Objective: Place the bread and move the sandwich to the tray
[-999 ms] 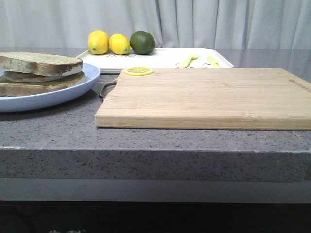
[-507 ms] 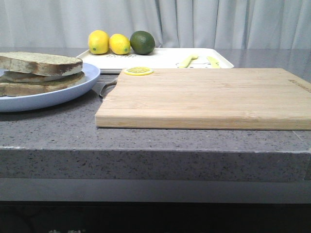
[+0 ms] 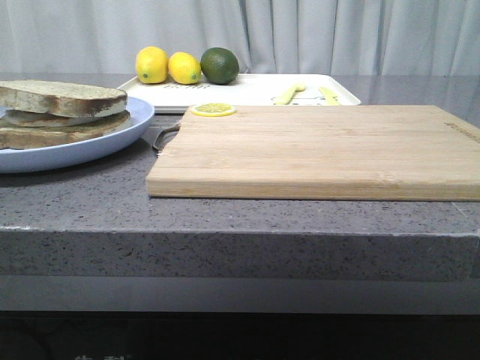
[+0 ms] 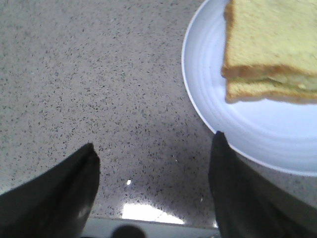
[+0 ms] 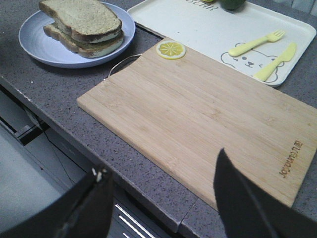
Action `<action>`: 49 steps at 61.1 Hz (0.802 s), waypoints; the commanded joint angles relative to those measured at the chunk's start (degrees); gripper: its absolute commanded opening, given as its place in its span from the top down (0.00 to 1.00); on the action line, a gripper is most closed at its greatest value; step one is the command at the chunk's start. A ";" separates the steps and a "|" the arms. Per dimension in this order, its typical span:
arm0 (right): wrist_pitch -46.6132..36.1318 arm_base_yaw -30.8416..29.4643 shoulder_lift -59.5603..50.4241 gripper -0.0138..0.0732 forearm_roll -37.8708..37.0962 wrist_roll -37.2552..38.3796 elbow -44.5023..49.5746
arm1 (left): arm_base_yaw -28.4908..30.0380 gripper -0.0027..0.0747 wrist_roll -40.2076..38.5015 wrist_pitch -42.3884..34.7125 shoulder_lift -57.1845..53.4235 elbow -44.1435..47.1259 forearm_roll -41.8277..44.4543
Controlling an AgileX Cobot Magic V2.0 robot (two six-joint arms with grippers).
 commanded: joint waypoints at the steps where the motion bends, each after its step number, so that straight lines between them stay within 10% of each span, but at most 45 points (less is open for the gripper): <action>1: -4.37 0.03 0.02 0.31 -0.14 0.08 -1.52 | 5.38 0.37 4.48 -2.19 3.78 -5.17 -8.72; 13: -4.37 0.03 0.02 0.31 -0.14 0.08 -1.52 | 13.56 0.37 14.31 -1.40 12.82 -10.02 -26.44; 49: -4.37 0.03 0.02 0.31 -0.14 0.08 -1.52 | 14.60 0.60 18.67 -2.63 26.65 -10.67 -37.38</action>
